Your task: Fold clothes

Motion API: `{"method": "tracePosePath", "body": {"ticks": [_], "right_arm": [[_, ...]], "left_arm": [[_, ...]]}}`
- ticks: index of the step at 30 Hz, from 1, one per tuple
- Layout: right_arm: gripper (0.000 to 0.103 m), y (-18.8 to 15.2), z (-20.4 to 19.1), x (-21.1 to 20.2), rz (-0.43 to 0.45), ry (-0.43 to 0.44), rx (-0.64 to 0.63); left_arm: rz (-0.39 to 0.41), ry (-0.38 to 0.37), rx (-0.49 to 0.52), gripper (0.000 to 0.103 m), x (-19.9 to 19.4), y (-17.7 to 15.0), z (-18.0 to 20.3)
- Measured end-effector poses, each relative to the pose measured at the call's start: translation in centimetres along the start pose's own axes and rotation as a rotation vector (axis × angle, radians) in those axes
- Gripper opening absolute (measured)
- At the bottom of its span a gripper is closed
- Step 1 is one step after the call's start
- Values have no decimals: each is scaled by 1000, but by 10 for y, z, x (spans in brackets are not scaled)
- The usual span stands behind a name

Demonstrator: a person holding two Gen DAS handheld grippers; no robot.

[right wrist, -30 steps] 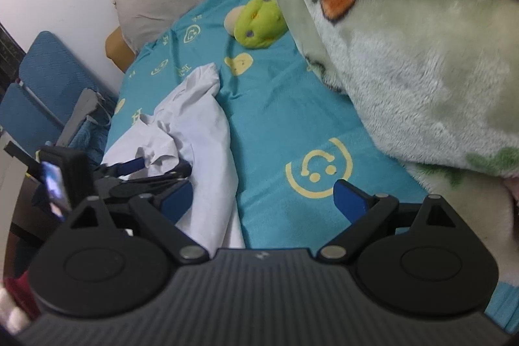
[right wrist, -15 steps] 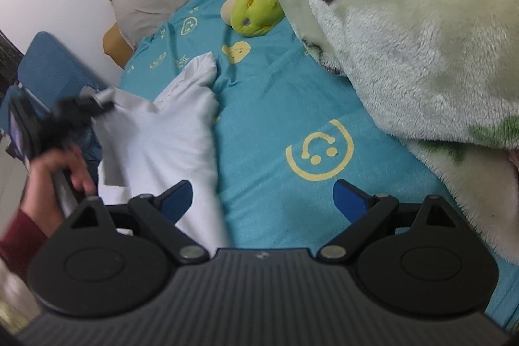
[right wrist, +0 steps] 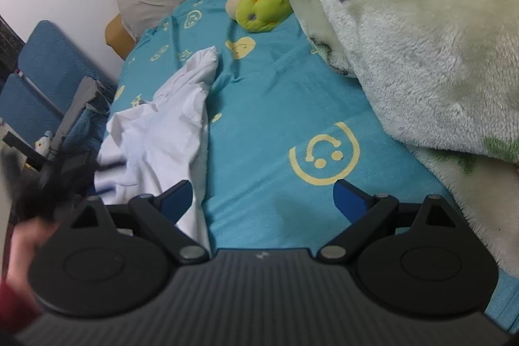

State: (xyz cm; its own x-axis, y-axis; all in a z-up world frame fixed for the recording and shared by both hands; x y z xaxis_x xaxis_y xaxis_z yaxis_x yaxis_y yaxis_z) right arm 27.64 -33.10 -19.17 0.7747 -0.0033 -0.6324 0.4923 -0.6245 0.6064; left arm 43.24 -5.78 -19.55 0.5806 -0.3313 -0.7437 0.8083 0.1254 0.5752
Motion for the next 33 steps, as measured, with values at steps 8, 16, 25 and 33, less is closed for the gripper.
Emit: {"method": "tracePosePath", "body": {"ticks": [8,16,25,33], "right_arm": [[95,-12,-10,-43,5,61,-31],[95,-36,-10,-94,3,123,-56],[95,-60,-17,-84,-55,123,-139],[95,-65,-19,-78,-78,113,-164]], "left_arm": [[-258,-55,-208,76,-126,-180,3],[-298,-83,-130,74,-160,-253,23],[-391,-211,39,4,-182,-278,66],[-416,-176,43,1,-208,-255,46]]}}
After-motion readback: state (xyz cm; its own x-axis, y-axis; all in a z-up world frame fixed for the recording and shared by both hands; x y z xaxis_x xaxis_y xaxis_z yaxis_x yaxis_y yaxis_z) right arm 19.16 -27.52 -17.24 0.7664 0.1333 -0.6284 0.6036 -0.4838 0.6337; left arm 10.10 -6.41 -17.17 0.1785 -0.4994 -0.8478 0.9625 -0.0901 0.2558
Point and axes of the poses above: each gripper's, at about its wrist camera, not at the fingertips, and x roughly the way its jaws point, z to its right, y to its top, the point moved 10 cm from there along x, roughly the way its jaws point, and after that the axes turned 6 degrees about z, right-handed, at the moved point
